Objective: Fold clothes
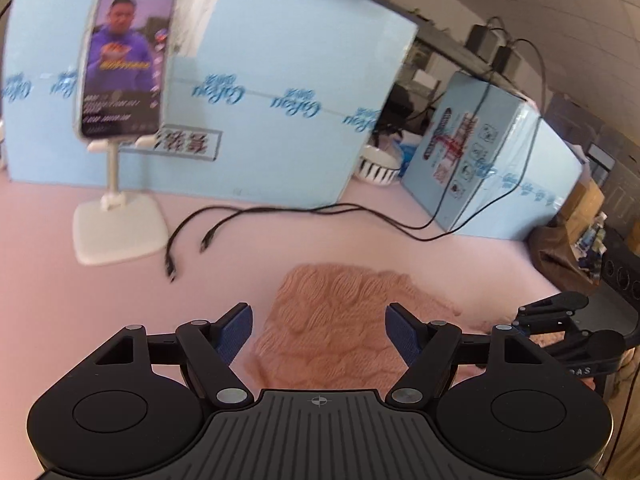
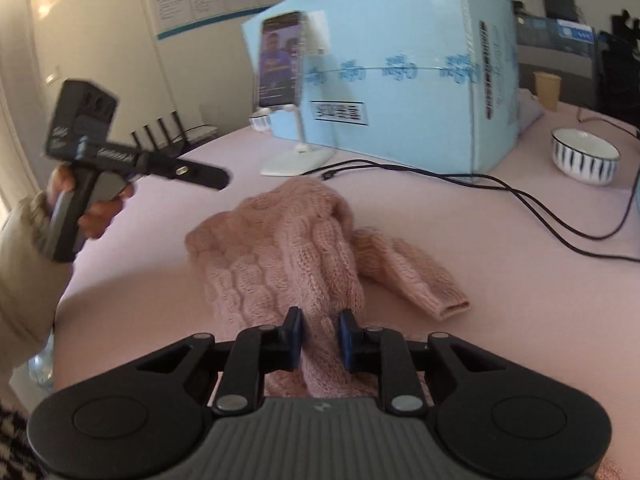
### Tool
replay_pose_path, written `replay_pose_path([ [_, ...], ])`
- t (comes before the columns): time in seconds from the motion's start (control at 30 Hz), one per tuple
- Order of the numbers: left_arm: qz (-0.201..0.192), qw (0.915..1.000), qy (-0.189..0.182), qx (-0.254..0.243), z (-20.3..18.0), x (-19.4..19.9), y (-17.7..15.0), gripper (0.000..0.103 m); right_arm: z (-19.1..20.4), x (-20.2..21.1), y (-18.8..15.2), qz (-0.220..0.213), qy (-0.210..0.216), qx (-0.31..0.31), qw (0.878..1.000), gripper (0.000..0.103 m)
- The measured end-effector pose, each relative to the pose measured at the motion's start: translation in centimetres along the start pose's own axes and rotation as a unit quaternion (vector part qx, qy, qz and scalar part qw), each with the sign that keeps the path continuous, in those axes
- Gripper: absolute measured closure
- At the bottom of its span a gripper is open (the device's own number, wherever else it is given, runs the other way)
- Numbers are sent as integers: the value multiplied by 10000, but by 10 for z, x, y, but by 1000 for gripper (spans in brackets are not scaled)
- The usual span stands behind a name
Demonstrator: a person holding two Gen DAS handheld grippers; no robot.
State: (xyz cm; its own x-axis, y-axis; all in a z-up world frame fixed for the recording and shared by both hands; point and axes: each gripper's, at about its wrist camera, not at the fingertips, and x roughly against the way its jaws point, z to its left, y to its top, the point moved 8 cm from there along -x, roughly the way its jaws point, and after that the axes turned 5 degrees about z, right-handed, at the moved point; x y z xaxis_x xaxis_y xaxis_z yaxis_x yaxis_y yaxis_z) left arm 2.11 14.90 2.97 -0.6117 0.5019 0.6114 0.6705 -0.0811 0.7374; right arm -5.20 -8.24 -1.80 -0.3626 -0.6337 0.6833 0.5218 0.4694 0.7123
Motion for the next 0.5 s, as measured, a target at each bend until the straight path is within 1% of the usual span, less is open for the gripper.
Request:
replay_pose_path([
  [0.07, 120, 9999, -104, -48, -5, -13, 1, 28, 8, -3, -6, 157, 8, 159, 9997, 82],
  [0.13, 275, 9994, -204, -8, -9, -27, -2, 27, 11, -3, -7, 209, -37, 251, 9995, 78],
  [0.17, 311, 9993, -186, -7, -10, -29, -4, 27, 9, 0, -4, 134, -109, 270, 9995, 70],
  [0.2, 346, 9993, -141, -47, -12, -32, -8, 27, 8, 3, 0, 48, -184, 286, 9994, 55],
  [0.23, 348, 9993, -137, -77, -12, -31, -11, 27, 7, 7, 4, -65, -209, 298, 9993, 47],
  [0.27, 351, 9992, -132, -107, -12, -31, -14, 26, 4, 15, 12, -341, -270, 317, 9986, 36],
  [0.3, 353, 9992, -130, -124, -12, -30, -18, 24, 1, 21, 20, -566, -405, 382, 9968, 32],
  [0.33, 358, 9992, -144, -83, -10, -30, -21, 24, -2, 26, 27, -780, -549, 453, 9944, 30],
  [0.37, 372, 9992, -169, -24, -9, -29, -25, 24, -8, 29, 36, -967, -864, 588, 9898, 27],
  [0.43, 383, 9991, -181, 82, -5, -29, -32, 24, -21, 21, 49, -892, -1354, 723, 9841, 27],
  [0.47, 379, 9991, -181, 107, -4, -28, -34, 23, -27, 14, 54, -763, -1450, 744, 9837, 29],
  [0.5, 373, 9990, -191, 140, -2, -28, -38, 23, -33, 3, 56, -541, -1495, 750, 9844, 32],
])
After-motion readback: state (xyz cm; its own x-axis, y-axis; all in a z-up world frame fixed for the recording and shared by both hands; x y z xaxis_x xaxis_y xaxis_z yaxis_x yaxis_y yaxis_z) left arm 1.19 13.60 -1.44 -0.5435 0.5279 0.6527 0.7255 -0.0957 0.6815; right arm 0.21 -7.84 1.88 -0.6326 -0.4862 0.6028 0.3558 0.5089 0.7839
